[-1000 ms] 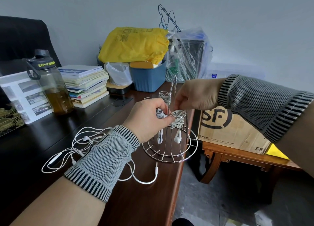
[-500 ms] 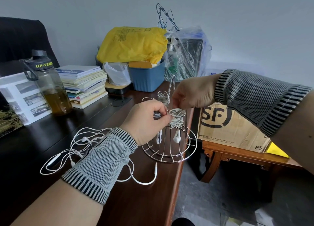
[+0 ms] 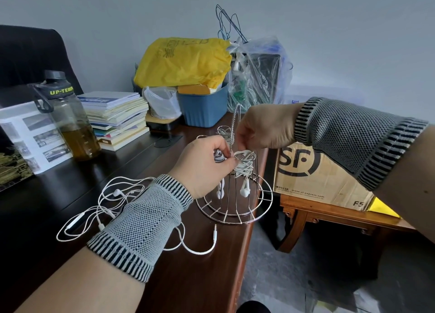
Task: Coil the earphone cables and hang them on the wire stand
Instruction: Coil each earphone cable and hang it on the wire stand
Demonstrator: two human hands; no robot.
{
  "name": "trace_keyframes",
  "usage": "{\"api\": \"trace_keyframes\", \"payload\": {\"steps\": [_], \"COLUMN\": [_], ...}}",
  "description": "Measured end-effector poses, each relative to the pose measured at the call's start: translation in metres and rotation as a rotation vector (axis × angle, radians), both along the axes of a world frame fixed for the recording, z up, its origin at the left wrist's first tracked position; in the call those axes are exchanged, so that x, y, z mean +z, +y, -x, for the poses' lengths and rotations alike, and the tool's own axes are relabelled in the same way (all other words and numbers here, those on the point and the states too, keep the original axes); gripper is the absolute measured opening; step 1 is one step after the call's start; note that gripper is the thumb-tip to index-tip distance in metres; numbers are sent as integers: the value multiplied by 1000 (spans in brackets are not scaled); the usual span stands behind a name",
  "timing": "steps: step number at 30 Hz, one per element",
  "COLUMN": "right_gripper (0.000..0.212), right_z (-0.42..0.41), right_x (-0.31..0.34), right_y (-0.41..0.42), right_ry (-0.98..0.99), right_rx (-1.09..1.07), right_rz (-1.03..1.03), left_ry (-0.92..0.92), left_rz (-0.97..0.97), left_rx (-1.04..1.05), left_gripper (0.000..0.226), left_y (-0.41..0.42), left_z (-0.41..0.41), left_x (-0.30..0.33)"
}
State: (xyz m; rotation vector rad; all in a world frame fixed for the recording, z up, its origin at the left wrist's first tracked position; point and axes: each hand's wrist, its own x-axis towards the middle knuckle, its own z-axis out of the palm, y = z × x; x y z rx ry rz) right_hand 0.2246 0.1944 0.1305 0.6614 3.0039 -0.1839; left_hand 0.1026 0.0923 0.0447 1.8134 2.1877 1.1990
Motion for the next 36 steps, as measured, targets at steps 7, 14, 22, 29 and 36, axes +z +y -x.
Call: {"api": "trace_keyframes", "payload": {"steps": [7,14,22,29,36], "right_gripper": [14,20,11,11,10], "right_z": [-6,-15,-19,-21,-28], "right_x": [-2,-6,-16,-22,-29], "right_y": [-6,-7,1,2,3], "right_ry": [107,234,359,427,533], "right_rx": [6,-2,-17,-16,-21], "right_rz": [73,169,134,158,230], "left_ry": [-18,108,446,108,69], "left_rz": [-26,-81,-416,-84,-122], "left_rx": [4,95,153,223,218], "left_gripper": [19,25,24,35,55], "left_y": [-1,-6,-18,-15,-11], "left_z": [-3,-11,-16,-38,-44], "left_x": [-1,-2,-17,-22,-20]}}
